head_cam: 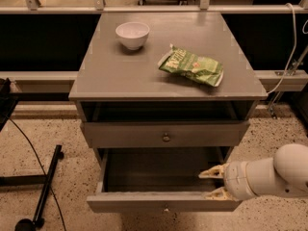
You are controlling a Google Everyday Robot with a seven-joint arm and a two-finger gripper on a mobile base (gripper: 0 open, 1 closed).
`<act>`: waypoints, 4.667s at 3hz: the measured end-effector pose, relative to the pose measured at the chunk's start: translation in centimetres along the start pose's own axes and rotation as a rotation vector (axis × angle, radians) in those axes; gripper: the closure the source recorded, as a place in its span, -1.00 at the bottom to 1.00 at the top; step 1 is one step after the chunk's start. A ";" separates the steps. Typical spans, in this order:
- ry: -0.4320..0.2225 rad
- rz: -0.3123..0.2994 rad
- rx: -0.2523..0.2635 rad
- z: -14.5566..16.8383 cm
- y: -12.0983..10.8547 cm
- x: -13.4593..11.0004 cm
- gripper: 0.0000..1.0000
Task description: Close middle drawer
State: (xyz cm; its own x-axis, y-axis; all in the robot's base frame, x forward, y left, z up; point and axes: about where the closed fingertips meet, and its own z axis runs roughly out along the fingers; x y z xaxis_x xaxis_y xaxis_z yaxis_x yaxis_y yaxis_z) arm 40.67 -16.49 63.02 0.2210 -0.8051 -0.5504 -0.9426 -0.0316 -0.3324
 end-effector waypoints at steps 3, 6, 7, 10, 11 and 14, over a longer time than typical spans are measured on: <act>-0.002 -0.030 -0.038 1.3 1.4 0.4 1.00; 0.053 -0.015 -0.184 11.0 10.3 8.8 1.00; 0.060 0.040 -0.165 13.9 11.5 11.3 1.00; 0.084 0.067 -0.036 18.0 8.8 14.8 1.00; 0.077 0.061 0.040 19.2 6.2 16.2 1.00; 0.052 0.041 0.156 21.5 -2.8 17.4 1.00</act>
Offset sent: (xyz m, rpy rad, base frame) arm -0.0015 0.0006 -0.0027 -0.0071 -0.0220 0.0361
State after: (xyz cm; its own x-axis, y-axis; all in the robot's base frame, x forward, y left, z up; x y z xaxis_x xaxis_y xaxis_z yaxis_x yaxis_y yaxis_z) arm 52.52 -17.69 37.88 0.1663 -0.8333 -0.5272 -0.8994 0.0910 -0.4276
